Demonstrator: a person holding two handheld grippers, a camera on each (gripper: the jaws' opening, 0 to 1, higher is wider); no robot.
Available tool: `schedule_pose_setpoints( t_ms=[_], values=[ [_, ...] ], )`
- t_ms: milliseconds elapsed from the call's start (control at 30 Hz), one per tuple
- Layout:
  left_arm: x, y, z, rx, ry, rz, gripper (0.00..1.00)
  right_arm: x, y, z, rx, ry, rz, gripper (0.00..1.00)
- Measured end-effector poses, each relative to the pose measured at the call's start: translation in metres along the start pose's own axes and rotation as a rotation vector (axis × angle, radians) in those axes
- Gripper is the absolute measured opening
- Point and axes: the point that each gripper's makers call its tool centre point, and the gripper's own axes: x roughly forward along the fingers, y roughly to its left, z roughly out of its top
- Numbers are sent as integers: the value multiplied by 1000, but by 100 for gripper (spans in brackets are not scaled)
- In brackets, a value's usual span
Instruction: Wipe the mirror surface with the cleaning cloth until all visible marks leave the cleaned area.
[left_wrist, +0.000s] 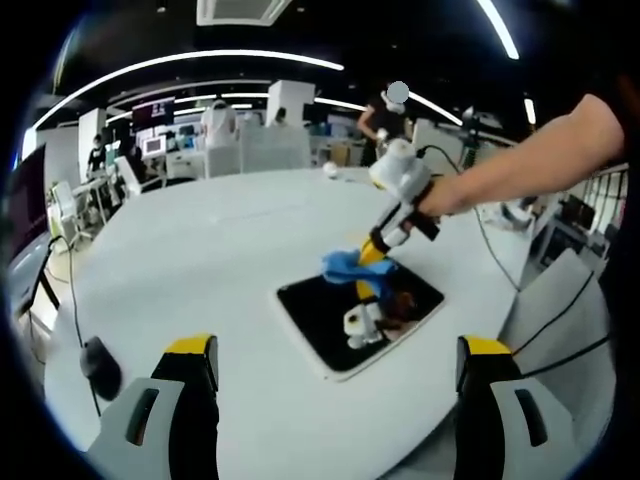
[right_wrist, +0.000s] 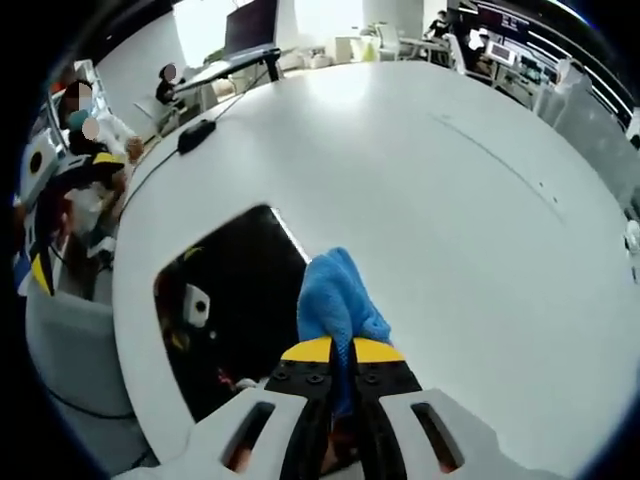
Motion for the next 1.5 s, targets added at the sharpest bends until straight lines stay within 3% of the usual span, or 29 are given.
schedule_pose_setpoints(
  t_ms=[567, 1500],
  values=[
    [-1, -4, 3, 16, -7, -8, 99, -9, 22, -17, 19, -44, -47, 0],
    [-6, -9, 3, 23, -21, -6, 99, -25, 72, -48, 8, -48, -14, 0]
  ],
)
